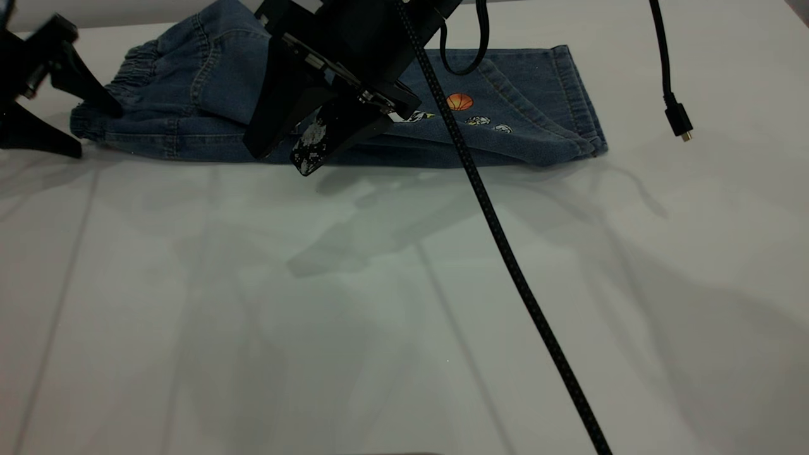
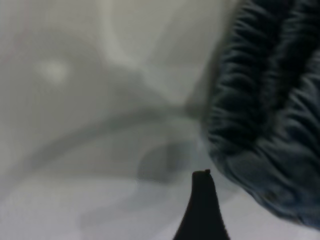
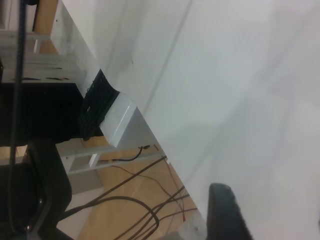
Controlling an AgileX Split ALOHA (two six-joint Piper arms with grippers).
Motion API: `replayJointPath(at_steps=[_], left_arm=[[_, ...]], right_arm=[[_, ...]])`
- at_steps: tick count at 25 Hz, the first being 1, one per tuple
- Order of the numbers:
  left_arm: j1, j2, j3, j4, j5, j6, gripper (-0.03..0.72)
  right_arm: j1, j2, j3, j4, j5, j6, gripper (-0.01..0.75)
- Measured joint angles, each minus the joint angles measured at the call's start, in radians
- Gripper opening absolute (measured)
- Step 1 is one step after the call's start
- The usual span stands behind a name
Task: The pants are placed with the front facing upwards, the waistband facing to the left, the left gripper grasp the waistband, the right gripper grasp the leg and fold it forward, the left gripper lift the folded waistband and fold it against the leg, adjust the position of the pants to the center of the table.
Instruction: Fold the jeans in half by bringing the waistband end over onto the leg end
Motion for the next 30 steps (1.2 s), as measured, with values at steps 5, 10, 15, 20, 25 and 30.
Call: replayJointPath(at_steps=[5,10,15,20,25,30], left_arm=[[-0.026,0.018,0.000,-0.072,-0.050,0.068,0.507],[-0.059,0.019,0.000,-0.141,-0.121,0.149,0.493],[-0.069,0.038,-0.001,-0.150,-0.141,0.151,0.335],[-0.069,0.048,-0.006,-0.162,-0.142,0.148,0.098],[-0.069,-0.006,-0.006,-0.143,-0.112,0.151,0.097],[-0.073,-0.130,-0.006,-0.115,-0.062,0.172,0.096]], right_arm=[[0.000,0.000,0.000,0.000,0.000,-0.001,0.330],[0.000,0.000,0.000,0.000,0.000,-0.001,0.330],[0.000,0.000,0.000,0.000,-0.010,-0.002,0.330],[0.000,0.000,-0.023,-0.001,-0.056,0.003,0.330],[0.000,0.001,-0.095,0.002,-0.202,0.026,0.330],[0.000,0.003,-0.121,0.009,-0.359,0.033,0.309]])
